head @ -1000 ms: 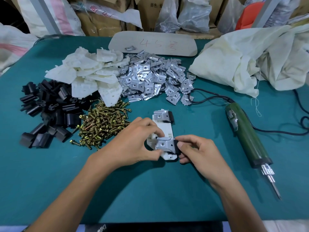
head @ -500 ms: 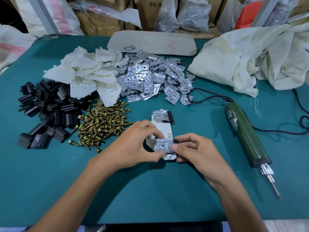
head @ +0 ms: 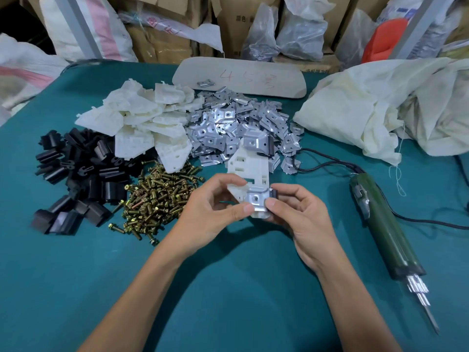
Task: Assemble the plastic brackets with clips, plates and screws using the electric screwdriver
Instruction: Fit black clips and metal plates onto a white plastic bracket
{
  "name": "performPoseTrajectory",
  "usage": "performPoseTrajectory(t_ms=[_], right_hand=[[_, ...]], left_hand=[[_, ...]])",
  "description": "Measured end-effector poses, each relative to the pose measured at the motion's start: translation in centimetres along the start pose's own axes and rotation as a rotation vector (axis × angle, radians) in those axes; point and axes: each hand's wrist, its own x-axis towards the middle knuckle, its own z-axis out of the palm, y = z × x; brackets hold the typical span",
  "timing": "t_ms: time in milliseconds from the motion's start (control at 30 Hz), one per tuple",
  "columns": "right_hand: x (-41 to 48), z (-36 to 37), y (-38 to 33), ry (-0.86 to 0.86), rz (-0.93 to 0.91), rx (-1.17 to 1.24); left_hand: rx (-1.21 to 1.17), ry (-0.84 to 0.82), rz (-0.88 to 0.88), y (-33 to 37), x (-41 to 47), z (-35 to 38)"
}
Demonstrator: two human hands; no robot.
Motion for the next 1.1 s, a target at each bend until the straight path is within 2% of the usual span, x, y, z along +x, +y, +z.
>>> performPoseTrajectory(t_ms=[167, 500, 900, 1100], right_hand=[[0.1, -0.4, 0.4, -0.026, 0.025, -0.010], [0.1, -0.3, 0.4, -0.012, -0.018, -0.102], [-0.3, -0.3, 0.6, -0.055, -0.059, -0.133], [-0.1, -0.5, -0.2, -0.026, 0.061, 0.033]], left_hand=[[0.012, 0.072, -0.010, -0.3, 0.0, 0.2], [-0.024, 0.085, -0.068, -0.4, -0.4, 0.3], [-0.048, 0.028, -0.102, -0.3, -0.7, -0.2], [0.090, -0.068, -0.053, 0.9, -0.6, -1.1]])
